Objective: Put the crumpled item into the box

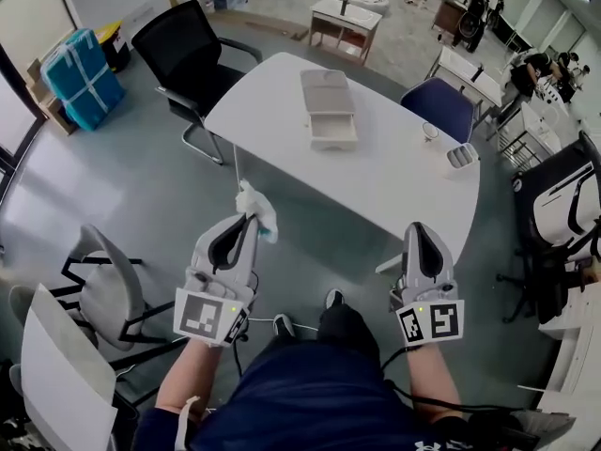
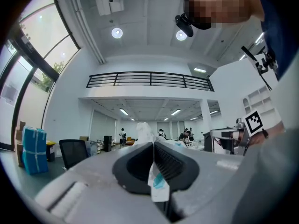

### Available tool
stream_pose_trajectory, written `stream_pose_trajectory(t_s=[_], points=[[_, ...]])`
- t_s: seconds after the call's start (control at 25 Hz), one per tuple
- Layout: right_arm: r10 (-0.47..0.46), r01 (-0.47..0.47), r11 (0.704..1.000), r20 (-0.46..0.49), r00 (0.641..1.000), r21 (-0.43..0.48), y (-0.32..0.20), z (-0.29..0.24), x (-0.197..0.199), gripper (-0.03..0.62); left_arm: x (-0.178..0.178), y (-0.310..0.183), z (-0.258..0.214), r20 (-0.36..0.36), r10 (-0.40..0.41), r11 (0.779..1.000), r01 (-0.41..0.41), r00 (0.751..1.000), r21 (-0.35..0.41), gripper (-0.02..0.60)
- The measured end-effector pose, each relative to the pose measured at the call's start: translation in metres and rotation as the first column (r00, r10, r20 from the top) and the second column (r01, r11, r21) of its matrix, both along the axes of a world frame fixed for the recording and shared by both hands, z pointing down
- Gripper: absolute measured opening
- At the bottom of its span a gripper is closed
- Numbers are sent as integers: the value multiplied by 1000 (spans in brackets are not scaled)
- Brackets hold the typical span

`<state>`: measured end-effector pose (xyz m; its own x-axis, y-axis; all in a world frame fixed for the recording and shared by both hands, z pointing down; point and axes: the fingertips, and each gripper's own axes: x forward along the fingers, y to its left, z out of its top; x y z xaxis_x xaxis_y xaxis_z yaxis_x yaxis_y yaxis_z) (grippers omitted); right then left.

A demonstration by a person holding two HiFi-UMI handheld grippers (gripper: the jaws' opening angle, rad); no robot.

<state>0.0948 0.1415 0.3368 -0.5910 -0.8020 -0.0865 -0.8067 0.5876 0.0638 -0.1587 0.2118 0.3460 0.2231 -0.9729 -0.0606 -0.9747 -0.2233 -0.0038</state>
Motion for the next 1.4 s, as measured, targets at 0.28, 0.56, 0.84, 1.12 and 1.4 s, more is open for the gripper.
stream_pose_trajectory(t_s=[0.28, 0.56, 0.84, 1.12, 1.4], points=[[-27, 26, 999, -13, 1000, -37, -35, 13, -23, 2, -11, -38, 14, -2, -1, 1000, 0, 1000, -31, 9], [-82, 83, 995, 35, 996, -55, -98, 17, -41, 2, -20, -92, 15, 51, -36, 997, 39, 998, -71, 9], [-124, 130, 988, 72, 990, -81, -173, 24, -34, 2, -6, -164, 20, 72, -62, 992, 70, 995, -106, 9], [-117, 128, 982, 86, 989, -140, -241, 39, -18, 2, 5, -230, 24, 93, -77, 988, 88, 993, -126, 9], [-79, 92, 982, 83, 993, -167, -287, 49, -12, 2, 8, -277, 39, 106, -45, 985, 61, 993, -161, 9]])
